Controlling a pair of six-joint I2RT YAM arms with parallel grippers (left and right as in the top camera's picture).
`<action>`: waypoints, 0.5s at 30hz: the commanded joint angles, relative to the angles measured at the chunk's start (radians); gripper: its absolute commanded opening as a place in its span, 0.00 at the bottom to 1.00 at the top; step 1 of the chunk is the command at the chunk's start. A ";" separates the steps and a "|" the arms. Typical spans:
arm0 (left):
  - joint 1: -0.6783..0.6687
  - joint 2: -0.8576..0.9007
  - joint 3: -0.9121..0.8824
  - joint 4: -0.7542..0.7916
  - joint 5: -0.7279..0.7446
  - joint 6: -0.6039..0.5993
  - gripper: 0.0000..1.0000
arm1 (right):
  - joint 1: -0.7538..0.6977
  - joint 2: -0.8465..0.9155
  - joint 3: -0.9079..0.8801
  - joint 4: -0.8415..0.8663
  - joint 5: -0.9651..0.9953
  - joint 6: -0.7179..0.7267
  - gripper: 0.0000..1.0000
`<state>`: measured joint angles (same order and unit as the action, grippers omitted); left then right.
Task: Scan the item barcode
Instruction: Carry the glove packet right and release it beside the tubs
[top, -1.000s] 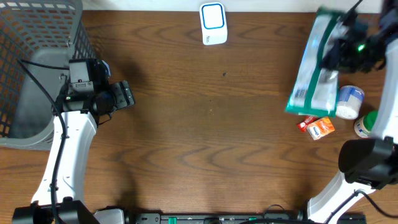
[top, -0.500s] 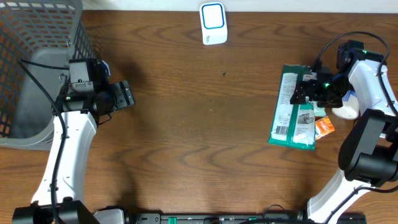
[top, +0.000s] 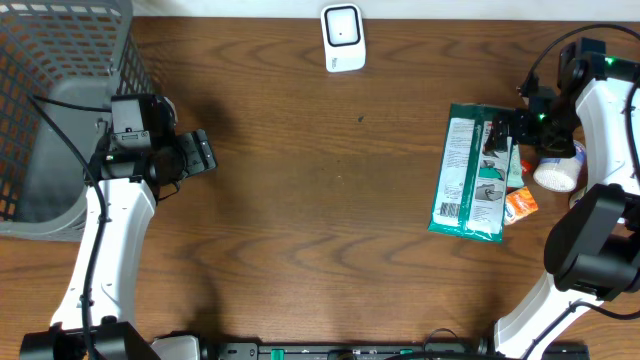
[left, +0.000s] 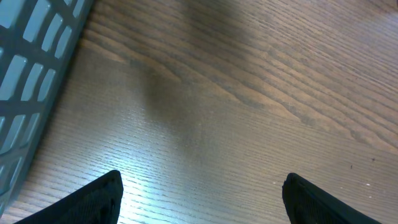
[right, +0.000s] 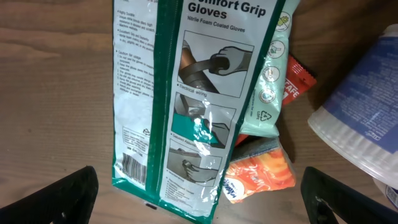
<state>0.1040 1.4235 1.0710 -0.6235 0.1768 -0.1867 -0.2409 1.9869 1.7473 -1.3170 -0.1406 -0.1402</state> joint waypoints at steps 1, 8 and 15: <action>0.002 0.001 -0.005 -0.001 -0.006 -0.005 0.84 | -0.007 -0.013 0.008 -0.001 0.009 0.016 0.99; 0.002 0.001 -0.005 -0.001 -0.006 -0.005 0.84 | -0.007 -0.013 0.008 -0.001 0.009 0.016 0.99; 0.002 0.001 -0.005 -0.001 -0.006 -0.005 0.84 | -0.007 -0.013 0.008 -0.001 0.009 0.016 0.99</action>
<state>0.1040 1.4235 1.0710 -0.6235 0.1768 -0.1867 -0.2409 1.9869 1.7473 -1.3170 -0.1371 -0.1379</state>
